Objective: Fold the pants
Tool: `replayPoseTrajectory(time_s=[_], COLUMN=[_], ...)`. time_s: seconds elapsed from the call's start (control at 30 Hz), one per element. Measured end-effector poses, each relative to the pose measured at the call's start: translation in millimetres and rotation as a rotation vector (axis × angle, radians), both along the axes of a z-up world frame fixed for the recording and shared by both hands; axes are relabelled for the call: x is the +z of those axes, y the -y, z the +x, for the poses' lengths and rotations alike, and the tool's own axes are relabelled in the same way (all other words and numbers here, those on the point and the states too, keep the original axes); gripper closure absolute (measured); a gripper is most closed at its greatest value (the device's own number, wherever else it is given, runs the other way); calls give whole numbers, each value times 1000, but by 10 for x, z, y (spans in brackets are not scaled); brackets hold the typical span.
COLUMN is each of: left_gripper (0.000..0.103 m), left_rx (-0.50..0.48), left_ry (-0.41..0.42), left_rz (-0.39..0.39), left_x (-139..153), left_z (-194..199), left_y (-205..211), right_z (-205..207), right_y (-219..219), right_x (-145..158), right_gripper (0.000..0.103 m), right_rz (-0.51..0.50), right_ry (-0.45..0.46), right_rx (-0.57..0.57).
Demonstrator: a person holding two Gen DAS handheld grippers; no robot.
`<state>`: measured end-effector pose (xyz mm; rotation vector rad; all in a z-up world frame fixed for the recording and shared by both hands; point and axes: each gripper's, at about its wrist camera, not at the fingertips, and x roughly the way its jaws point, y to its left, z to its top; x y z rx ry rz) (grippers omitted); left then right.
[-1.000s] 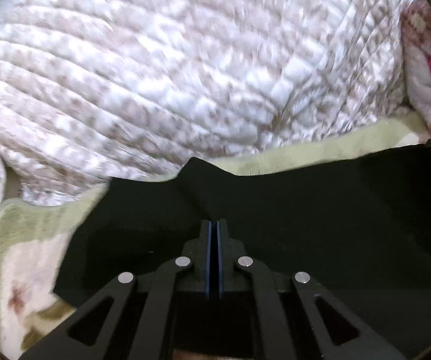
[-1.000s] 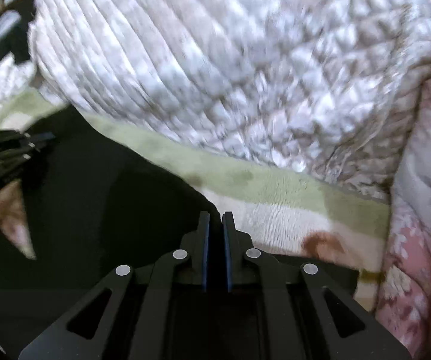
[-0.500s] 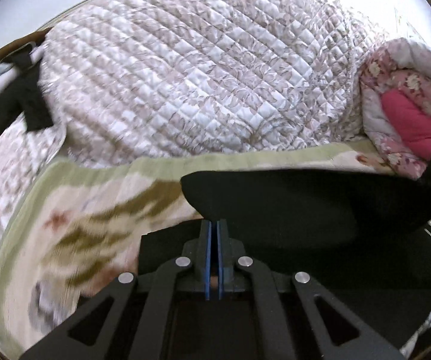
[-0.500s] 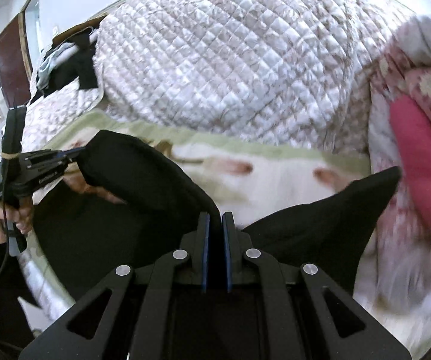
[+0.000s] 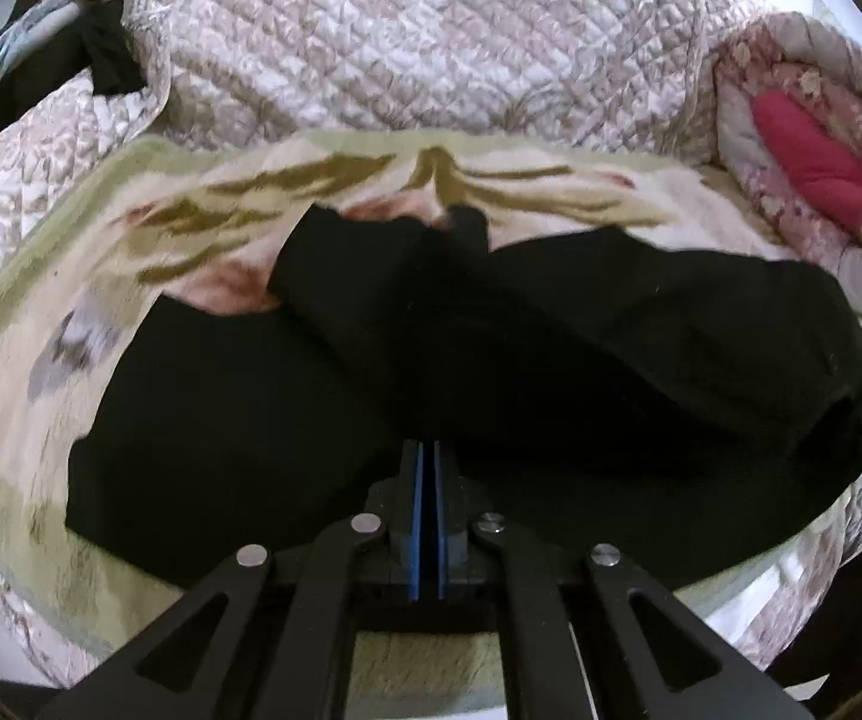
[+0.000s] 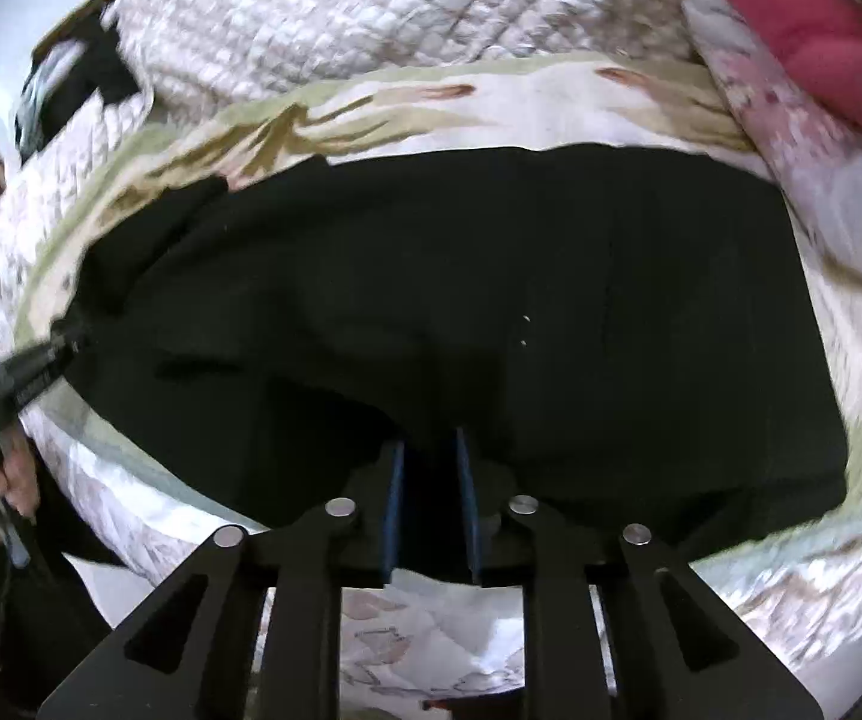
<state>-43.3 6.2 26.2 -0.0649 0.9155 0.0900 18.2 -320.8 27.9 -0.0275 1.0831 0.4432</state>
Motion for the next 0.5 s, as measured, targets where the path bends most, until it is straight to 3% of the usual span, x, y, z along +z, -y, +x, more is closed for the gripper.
replayPoseTrajectory(time_s=[0.1, 0.17, 0.23, 0.3, 0.33, 0.37, 0.5], left_gripper=[98, 97, 90, 64, 58, 53, 52], left_rx=[18, 29, 44, 48, 49, 48, -24], left_ry=[14, 37, 57, 75, 81, 82, 52], left_rz=[-23, -27, -56, -87, -97, -105, -84], left_x=[65, 133, 201, 244, 256, 263, 228], left_z=[-73, -103, -92, -52, -23, 18, 270], left_y=[-65, -98, -151, -194, -202, -196, 29], right_z=[-119, -201, -265, -288, -300, -311, -272], right_y=[115, 180, 229, 279, 321, 343, 447], right_x=[52, 96, 145, 194, 211, 215, 163], right_gripper=[74, 58, 54, 51, 49, 49, 49], right_rz=[74, 112, 154, 185, 194, 200, 240], right_ry=[15, 34, 56, 79, 96, 103, 86], right_rx=[-55, -89, -116, -149, -176, -193, -250])
